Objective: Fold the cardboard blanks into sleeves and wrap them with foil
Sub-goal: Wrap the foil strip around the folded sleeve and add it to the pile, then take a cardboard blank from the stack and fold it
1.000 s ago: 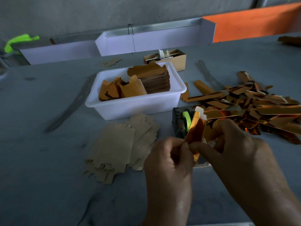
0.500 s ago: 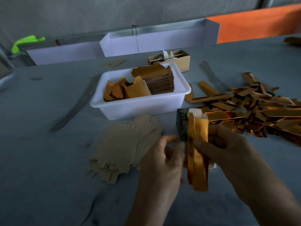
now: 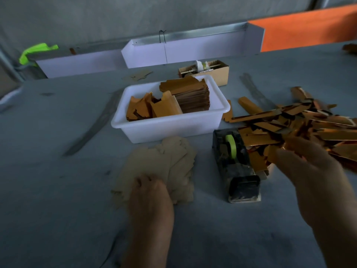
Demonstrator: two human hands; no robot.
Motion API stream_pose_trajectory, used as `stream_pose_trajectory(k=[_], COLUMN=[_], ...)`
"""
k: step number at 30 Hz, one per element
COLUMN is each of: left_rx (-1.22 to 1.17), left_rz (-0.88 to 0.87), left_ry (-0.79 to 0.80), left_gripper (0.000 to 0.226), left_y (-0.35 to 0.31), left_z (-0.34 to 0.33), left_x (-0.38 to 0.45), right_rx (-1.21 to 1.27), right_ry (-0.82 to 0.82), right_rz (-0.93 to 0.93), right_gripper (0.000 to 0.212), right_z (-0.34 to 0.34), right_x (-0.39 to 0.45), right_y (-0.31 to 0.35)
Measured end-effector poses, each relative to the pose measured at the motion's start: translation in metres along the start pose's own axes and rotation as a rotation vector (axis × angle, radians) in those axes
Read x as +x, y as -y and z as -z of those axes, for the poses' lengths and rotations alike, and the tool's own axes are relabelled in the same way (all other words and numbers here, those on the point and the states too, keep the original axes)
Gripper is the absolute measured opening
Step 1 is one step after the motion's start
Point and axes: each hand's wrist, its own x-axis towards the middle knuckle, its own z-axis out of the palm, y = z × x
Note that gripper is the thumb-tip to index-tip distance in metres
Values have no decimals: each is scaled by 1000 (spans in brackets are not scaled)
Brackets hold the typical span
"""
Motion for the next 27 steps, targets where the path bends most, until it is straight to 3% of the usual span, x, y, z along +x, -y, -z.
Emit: stream_pose_trajectory(k=[7, 11, 14, 16, 19, 23, 27], left_rx=[-23, -420, -901, -1235, -1487, -1559, -1588], left_rz=[64, 183, 219, 171, -8, -163, -175], left_ry=[-56, -92, -46, 55, 203, 303, 355], left_gripper=[36, 57, 43, 34, 28, 32, 23], left_y=[22, 29, 31, 25, 12, -1, -6], left_z=[-2, -1, 0, 9, 28, 41, 40], left_x=[14, 19, 15, 8, -4, -17, -22], right_rx=[-1, -83, -146, -129, -17, -1, -49], right_ry=[100, 92, 1, -12, 80, 317, 324], right_rz=[67, 161, 259, 273, 263, 148, 61], right_gripper=[16, 18, 17, 17, 17, 28, 58], right_z=[-13, -22, -21, -18, -18, -31, -43], right_x=[-15, -24, -26, -26, -31, -45, -51], right_y=[6, 4, 8, 13, 21, 25, 19])
